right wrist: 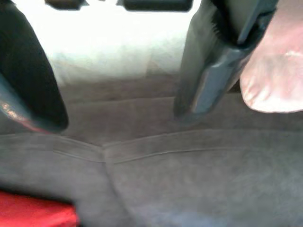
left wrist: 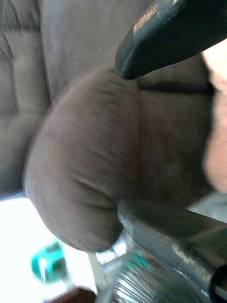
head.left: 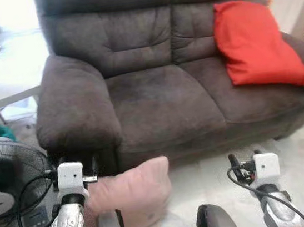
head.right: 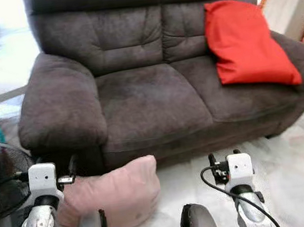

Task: Move the pillow to the sofa from floor

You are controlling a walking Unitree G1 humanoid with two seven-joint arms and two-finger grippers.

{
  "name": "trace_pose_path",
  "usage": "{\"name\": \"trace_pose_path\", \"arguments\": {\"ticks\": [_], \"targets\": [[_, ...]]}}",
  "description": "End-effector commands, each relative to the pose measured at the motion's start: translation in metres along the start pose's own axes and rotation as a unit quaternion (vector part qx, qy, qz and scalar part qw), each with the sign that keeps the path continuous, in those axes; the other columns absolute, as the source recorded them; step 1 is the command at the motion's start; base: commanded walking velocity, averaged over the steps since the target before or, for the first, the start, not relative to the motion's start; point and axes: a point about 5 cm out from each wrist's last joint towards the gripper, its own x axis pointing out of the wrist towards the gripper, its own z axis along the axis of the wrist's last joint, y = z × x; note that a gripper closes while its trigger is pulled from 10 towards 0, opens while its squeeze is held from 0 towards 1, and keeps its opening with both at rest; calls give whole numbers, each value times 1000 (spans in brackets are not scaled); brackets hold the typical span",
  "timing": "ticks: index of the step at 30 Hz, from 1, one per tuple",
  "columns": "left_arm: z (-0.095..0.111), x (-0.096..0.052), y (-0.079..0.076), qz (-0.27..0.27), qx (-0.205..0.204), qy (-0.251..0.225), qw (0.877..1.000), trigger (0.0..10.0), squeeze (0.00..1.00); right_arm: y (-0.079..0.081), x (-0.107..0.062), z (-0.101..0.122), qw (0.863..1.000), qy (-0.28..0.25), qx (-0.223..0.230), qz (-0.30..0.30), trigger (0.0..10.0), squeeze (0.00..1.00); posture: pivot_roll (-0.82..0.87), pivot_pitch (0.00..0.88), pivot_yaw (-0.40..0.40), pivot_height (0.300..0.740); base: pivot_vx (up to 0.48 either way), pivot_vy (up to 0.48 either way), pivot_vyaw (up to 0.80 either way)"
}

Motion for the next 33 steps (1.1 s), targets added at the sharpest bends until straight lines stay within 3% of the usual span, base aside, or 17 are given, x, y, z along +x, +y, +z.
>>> {"name": "trace_pose_path", "arguments": {"ticks": [1,4,20,33], "targets": [[-10,-3,-1,-2,-1,28,1000,10000,0,4,0,-2,1000,3,1,9,10000,0,171,0,-109,525,0,0,0],[-13,-3,-1,1,-13,36,999,10000,0,5,-1,-2,1000,3,-8,12,10000,0,169,0,-109,525,0,0,0],[-18,-2,0,5,-26,54,998,10000,0,4,-2,-8,1000,15,-5,13,10000,0,173,0,-108,525,0,0,800],[-19,-2,-6,-32,-25,53,998,10000,0,1,-6,-19,999,39,-3,4,10000,0,174,0,-104,525,0,0,0]]}}
